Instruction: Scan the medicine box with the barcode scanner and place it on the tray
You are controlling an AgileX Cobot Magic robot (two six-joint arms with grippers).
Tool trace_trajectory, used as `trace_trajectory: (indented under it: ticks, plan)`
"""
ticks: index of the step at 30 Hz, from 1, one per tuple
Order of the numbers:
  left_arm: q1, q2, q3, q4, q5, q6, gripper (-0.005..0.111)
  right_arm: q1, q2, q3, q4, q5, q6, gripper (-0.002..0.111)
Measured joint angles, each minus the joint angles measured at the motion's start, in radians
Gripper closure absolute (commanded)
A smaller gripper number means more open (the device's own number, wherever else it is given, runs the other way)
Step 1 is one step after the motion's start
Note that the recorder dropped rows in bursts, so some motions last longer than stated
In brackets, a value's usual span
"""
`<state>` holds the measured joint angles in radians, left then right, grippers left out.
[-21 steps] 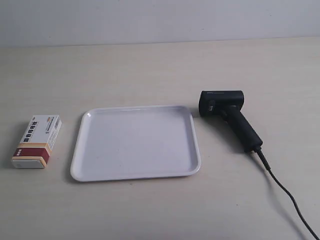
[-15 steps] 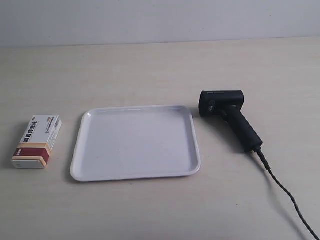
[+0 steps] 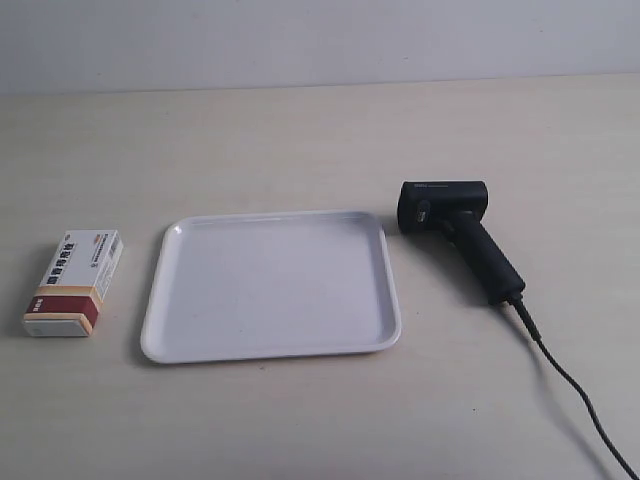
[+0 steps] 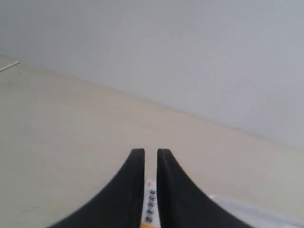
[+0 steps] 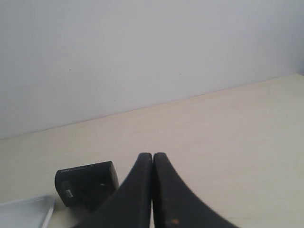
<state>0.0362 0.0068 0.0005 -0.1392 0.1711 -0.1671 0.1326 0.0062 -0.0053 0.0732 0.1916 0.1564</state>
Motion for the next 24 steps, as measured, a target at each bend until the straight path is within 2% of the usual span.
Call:
trace_trajectory:
  ticks: [7,9,10,14,20,24]
  plan:
    - [0.0,0.0,0.0,-0.082,-0.301,-0.039,0.095,0.0,0.0,0.0,0.0,-0.039,0.0,0.108]
    - [0.0,0.0,0.0,-0.088,-0.371,-0.039,0.103,0.0,0.0,0.0,0.0,-0.042,0.0,0.108]
    - [0.0,0.0,0.0,-0.088,-0.39,-0.039,0.107,0.0,0.0,0.0,0.0,-0.046,0.0,0.108]
    - [0.0,0.072,-0.035,-0.082,-0.443,0.001,0.107,0.0,0.0,0.0,0.0,-0.078,0.0,0.108]
    - [-0.01,0.464,-0.137,0.001,-0.369,0.021,0.107,0.0,0.0,0.0,0.0,-0.087,0.0,0.108]
    - [-0.081,0.837,-0.246,0.071,-0.297,0.021,0.107,0.0,0.0,0.0,0.0,-0.089,0.002,0.108]
